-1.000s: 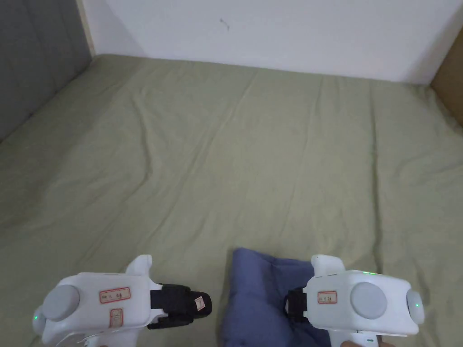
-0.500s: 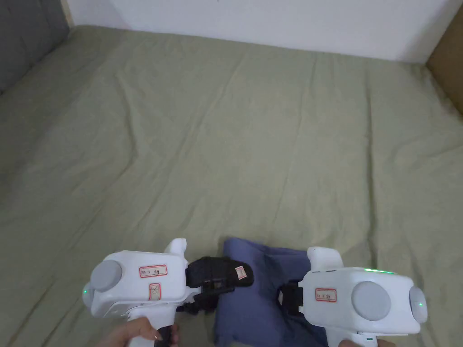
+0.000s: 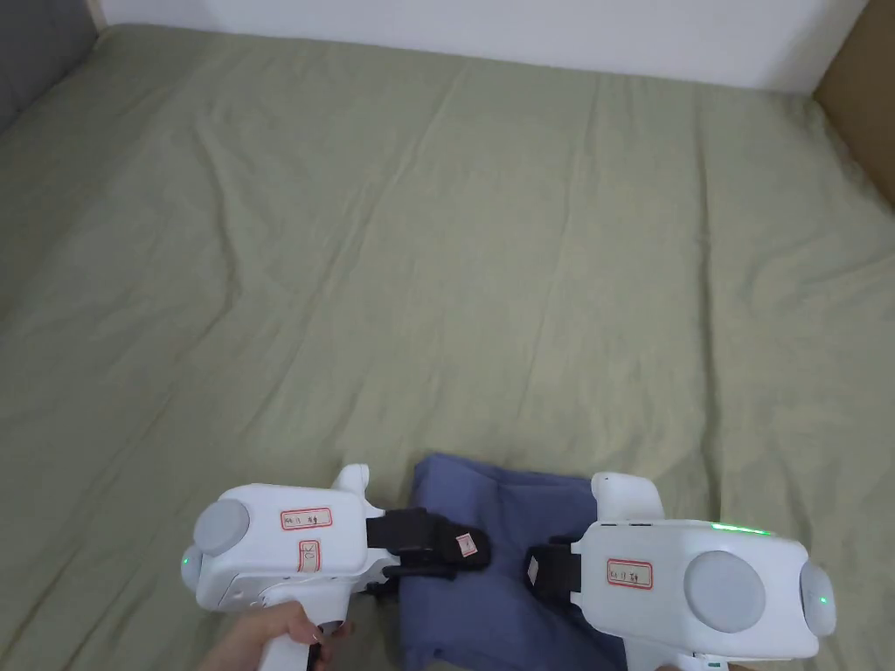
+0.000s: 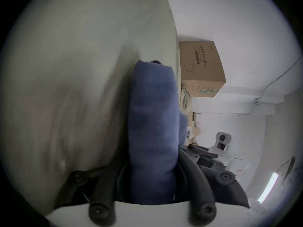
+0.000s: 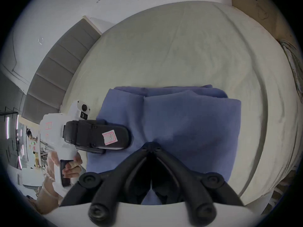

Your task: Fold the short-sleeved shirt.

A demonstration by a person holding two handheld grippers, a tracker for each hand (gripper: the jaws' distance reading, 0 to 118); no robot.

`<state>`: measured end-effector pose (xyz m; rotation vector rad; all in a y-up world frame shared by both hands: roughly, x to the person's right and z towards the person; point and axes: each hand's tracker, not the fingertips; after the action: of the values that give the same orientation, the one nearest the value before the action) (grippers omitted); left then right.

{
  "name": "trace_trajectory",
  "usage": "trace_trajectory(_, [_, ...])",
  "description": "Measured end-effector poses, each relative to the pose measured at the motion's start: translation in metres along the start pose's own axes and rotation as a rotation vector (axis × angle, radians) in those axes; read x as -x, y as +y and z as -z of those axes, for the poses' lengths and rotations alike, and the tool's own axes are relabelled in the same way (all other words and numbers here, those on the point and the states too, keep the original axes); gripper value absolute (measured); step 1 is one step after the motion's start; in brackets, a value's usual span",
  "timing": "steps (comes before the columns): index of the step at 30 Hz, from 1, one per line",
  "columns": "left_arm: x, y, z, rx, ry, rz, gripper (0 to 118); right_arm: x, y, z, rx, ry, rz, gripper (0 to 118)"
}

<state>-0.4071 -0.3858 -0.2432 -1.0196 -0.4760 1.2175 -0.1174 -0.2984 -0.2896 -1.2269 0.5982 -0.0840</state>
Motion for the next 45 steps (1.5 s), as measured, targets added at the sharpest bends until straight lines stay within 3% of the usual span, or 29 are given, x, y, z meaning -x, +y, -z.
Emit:
trace_trajectory(3, [-0.008,0.002,-0.003,0.014,0.031,0.048,24,0.011,0.001,-0.013,-0.070,-0.051,-0.050,1])
trace_trajectory(7, [-0.012,0.003,-0.019,0.014,0.053,0.055,24,0.023,0.010,-0.039,-0.229,-0.022,-0.045,1])
trace_trajectory(11, [-0.014,0.006,-0.059,-0.032,0.136,0.098,24,0.047,0.023,-0.063,-0.410,-0.111,-0.128,1])
trace_trajectory(14, [-0.015,0.013,-0.100,-0.076,0.231,0.122,24,0.066,0.031,-0.074,-0.525,-0.124,-0.151,1])
trace_trajectory(24, [-0.021,0.044,-0.244,-0.175,0.769,0.215,24,0.123,0.020,-0.088,-0.854,-0.303,-0.261,1])
trace_trajectory(31, [-0.012,0.062,-0.280,-0.114,1.346,0.395,24,0.131,0.021,-0.075,-0.801,-0.318,-0.274,1])
trace_trajectory(35, [-0.003,0.068,-0.286,-0.153,1.379,0.400,25,0.129,0.022,-0.065,-0.744,-0.304,-0.271,1])
trace_trajectory(36, [-0.001,0.069,-0.285,-0.153,1.400,0.429,29,0.130,0.022,-0.063,-0.732,-0.307,-0.275,1])
trace_trajectory(37, [-0.002,0.066,-0.279,-0.145,1.459,0.451,44,0.130,0.022,-0.062,-0.729,-0.309,-0.278,1])
trace_trajectory(40, [-0.002,0.060,-0.274,-0.163,1.547,0.513,103,0.130,0.022,-0.061,-0.723,-0.300,-0.281,1])
trace_trajectory(45, [-0.024,0.050,-0.280,-0.270,1.359,0.407,104,0.127,0.023,-0.062,-0.688,-0.273,-0.290,1])
